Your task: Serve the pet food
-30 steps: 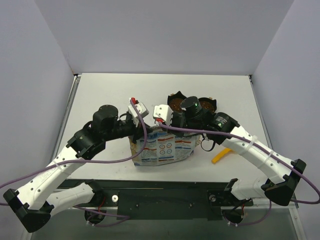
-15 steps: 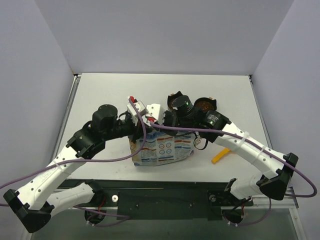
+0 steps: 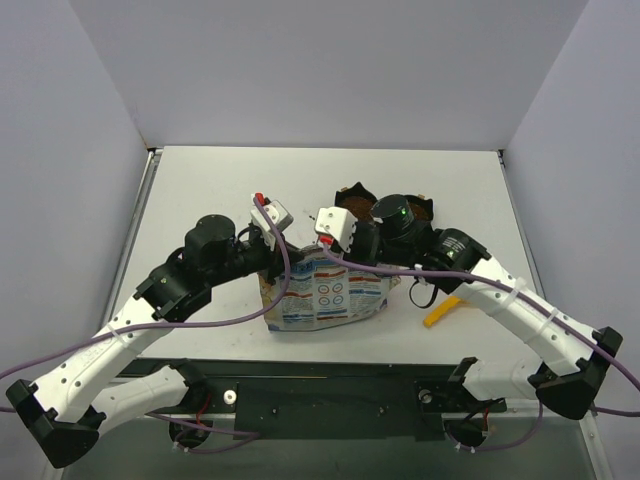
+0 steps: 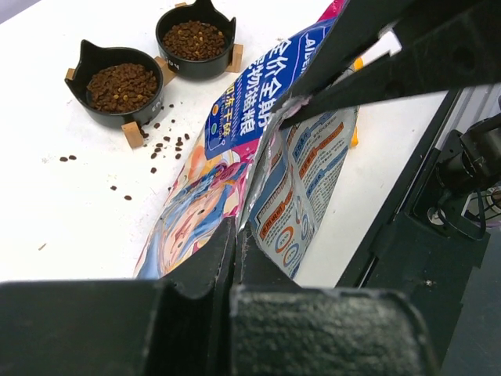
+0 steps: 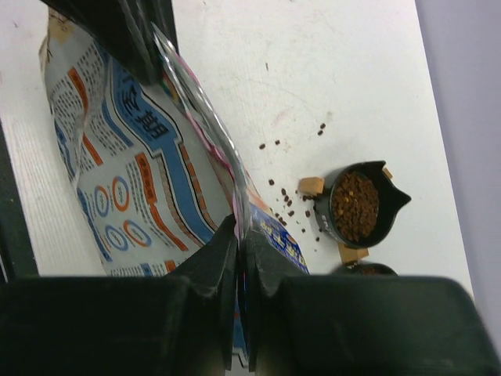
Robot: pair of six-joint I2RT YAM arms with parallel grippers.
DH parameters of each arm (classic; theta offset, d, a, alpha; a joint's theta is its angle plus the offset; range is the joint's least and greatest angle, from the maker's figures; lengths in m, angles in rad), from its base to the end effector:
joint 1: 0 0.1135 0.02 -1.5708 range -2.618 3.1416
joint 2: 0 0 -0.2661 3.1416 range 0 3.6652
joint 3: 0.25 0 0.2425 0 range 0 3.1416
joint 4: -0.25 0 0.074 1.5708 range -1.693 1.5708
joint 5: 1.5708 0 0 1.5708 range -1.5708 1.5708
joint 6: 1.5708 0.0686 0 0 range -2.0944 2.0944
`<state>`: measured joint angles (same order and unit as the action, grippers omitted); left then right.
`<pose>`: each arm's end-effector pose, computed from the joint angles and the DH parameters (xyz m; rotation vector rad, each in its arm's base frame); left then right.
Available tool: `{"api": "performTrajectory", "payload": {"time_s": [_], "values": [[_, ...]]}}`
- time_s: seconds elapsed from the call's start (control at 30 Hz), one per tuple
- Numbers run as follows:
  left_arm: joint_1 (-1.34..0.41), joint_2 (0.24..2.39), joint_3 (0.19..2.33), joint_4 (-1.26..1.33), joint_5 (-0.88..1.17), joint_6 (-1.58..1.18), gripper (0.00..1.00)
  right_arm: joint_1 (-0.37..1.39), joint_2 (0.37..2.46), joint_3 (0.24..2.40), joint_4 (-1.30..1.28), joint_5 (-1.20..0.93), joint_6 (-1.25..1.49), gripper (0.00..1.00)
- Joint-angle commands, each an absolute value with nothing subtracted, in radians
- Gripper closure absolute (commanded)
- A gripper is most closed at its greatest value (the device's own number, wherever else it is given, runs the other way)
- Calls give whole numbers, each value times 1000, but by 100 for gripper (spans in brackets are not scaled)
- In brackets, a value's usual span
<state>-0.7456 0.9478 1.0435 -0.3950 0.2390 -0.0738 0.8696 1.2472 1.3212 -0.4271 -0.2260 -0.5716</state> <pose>0.1560 -0.1661 0.3703 0.7976 1.7657 -0.7798 0.1801 0.2372 0.3943 -1.3887 1.3500 0.4165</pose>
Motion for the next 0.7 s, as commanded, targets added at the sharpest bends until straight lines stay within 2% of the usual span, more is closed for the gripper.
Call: {"api": "performTrajectory", "payload": {"time_s": [0.0,0.67], "values": [[-730,877,1057,-451,160,-63,100,720,1155,1305,-564,124,-684,100],[-729,854,1051,-457,144,-60,100,448,1069,1247,-649,196,-758,100]]}}
